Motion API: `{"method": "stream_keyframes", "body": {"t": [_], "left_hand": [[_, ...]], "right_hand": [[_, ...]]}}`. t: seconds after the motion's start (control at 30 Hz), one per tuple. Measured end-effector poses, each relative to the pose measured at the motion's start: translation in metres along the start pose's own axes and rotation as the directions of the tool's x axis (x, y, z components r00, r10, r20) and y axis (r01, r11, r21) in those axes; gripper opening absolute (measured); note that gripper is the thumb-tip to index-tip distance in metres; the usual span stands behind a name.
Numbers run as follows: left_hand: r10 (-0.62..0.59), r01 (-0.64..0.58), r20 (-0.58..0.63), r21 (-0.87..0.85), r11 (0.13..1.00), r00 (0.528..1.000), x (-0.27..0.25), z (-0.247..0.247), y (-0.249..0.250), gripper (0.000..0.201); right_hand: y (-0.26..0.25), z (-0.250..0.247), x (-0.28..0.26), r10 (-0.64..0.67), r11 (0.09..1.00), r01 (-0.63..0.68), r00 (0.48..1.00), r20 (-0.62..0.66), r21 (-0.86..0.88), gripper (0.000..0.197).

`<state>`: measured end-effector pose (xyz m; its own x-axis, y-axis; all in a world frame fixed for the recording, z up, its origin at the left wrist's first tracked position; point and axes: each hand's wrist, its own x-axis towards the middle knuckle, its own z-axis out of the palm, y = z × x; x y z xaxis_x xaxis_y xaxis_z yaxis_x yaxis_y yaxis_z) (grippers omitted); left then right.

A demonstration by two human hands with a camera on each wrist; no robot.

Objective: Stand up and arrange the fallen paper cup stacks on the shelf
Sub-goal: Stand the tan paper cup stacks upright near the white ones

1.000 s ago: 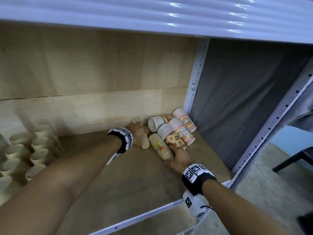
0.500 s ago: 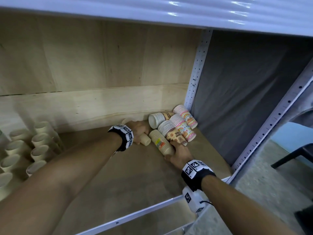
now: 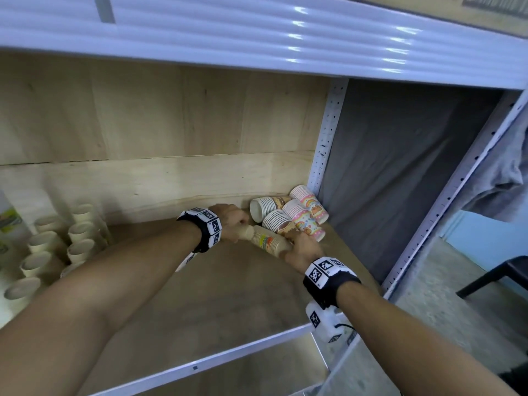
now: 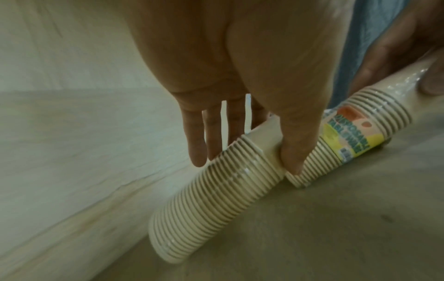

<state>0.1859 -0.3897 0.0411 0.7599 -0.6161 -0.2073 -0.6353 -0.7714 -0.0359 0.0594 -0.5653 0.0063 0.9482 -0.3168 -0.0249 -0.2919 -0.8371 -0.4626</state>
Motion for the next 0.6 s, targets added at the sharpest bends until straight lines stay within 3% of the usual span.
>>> {"method": "stream_keyframes", "body": {"t": [0.07, 0.13, 0.3, 0.43, 0.6], "left_hand": [[-0.001, -0.003, -0.076, -0.051, 0.999, 0.997, -0.006, -0.006, -0.002, 0.029], [-0.006, -0.009, -0.117, -0.127, 0.992, 0.993, -0.014, -0.012, -0.005, 0.031], [-0.056, 0.035, -0.09, -0.224, 0.974, 0.994, -0.037, -0.033, -0.007, 0.019], [-0.101, 0.084, -0.065, -0.232, 0.969, 0.993, -0.046, -0.041, -0.013, 0.044], [-0.142, 0.134, -0.012, -0.255, 0.958, 0.99, -0.058, -0.043, -0.015, 0.057]], "right_hand": [[-0.008, -0.007, 0.002, -0.02, 1.0, 0.02, 1.0, -0.02, -0.016, 0.045], [-0.018, -0.015, 0.001, -0.035, 0.999, 0.034, 0.999, -0.038, -0.027, 0.039], [-0.043, -0.03, 0.003, -0.108, 0.993, 0.105, 0.993, -0.055, -0.061, 0.027], [-0.067, -0.037, 0.0, -0.233, 0.968, 0.228, 0.972, -0.036, -0.104, 0.03], [-0.099, -0.036, 0.004, -0.297, 0.942, 0.291, 0.955, -0.01, -0.168, 0.033]]}}
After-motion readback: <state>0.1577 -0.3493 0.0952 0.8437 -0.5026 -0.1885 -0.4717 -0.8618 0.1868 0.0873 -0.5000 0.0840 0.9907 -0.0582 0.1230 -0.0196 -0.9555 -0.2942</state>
